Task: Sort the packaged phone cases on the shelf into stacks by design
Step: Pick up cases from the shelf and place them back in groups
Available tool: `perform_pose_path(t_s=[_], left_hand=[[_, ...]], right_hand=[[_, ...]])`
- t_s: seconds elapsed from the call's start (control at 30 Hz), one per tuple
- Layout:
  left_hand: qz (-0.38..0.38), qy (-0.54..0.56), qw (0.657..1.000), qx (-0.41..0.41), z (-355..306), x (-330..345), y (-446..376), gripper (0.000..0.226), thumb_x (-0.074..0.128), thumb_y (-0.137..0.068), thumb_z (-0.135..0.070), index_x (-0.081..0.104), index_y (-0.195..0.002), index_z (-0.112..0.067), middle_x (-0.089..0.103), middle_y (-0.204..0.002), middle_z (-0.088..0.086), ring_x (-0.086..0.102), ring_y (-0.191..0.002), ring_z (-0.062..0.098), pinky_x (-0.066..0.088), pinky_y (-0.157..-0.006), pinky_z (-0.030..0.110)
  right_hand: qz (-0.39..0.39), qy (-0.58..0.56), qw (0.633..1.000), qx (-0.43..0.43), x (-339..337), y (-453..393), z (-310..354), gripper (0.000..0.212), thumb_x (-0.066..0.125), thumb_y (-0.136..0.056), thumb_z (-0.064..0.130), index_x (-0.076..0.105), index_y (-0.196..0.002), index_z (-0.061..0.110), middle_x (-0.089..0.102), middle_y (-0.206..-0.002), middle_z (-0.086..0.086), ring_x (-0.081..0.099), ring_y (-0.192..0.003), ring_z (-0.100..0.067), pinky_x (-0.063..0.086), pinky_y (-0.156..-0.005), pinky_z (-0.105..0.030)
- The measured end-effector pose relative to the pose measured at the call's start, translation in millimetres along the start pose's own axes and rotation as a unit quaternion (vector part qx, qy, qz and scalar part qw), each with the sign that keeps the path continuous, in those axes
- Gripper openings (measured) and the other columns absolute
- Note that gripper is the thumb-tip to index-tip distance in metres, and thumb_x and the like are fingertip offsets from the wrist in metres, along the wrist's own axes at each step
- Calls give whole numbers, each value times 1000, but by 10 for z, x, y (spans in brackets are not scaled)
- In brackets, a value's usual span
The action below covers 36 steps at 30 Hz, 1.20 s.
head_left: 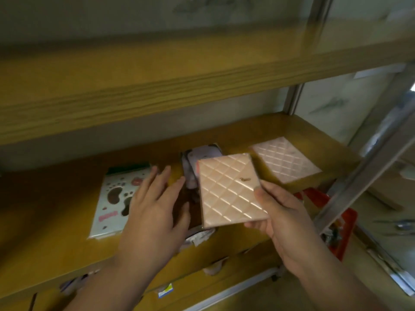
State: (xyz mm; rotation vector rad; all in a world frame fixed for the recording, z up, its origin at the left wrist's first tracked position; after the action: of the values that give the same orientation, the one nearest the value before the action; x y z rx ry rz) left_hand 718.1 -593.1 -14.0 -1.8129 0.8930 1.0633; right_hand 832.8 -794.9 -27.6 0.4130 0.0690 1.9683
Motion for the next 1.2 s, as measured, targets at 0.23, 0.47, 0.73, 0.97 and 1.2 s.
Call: perform_pose_path(t_s=[0.23, 0.47, 0.73, 0.97, 1.2], left_hand=[[-10, 8, 999, 30, -708, 239, -367, 51, 69, -87, -29, 58, -136, -20, 52, -147, 1, 31, -146, 24, 28, -114, 39], [0, -3, 1000, -7, -1182, 497, -555, 51, 68, -88, -31, 58, -136, -20, 53, -146, 2, 33, -145, 24, 35, -113, 45], [-5, -17, 999, -49, -1497, 513, -582, 52, 61, -92, -36, 52, -141, -26, 45, -153, -2, 23, -150, 17, 32, -117, 43], [-11, -45, 998, -50, -1536, 557, -482, 50, 64, -90, -34, 56, -138, -22, 50, -149, 1, 28, -148, 22, 34, -115, 47], [-14, -76, 995, -61, -1400, 442, -334, 44, 64, -88, -33, 59, -131, -25, 52, -146, -2, 32, -147, 20, 36, -115, 45]], right_hand=[[-55, 52, 996, -39, -993, -502, 397, 26, 57, -99, 27, 64, -124, 27, 74, -110, 0, 74, -94, -21, 59, -74, -38], [-69, 173, 982, -34, -1684, -1052, 661, 22, 56, -100, 31, 63, -120, 29, 76, -95, 6, 74, -82, -16, 61, -81, -44], [-19, 476, 872, -107, -1727, -1384, 841, 44, 51, -99, 43, 53, -139, 24, 67, -119, 5, 61, -89, -6, 53, -74, -30], [-3, 560, 814, -153, -1669, -1257, 862, 46, 51, -97, 43, 49, -140, 27, 47, -132, 5, 53, -115, -15, 51, -89, -34], [121, 565, 756, -307, -1124, -908, 854, 43, 51, -95, 43, 51, -137, 30, 47, -137, 13, 47, -124, -8, 44, -102, -27]])
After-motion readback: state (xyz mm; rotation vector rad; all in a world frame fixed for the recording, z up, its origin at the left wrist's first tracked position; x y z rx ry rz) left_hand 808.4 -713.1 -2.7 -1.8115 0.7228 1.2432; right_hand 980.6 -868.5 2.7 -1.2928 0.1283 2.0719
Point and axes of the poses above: each hand's wrist, its own y-axis away from the middle knuckle, its own x-axis out of the palm, z = x × y, the point moved 3 cm from there along -y, towards the middle knuckle
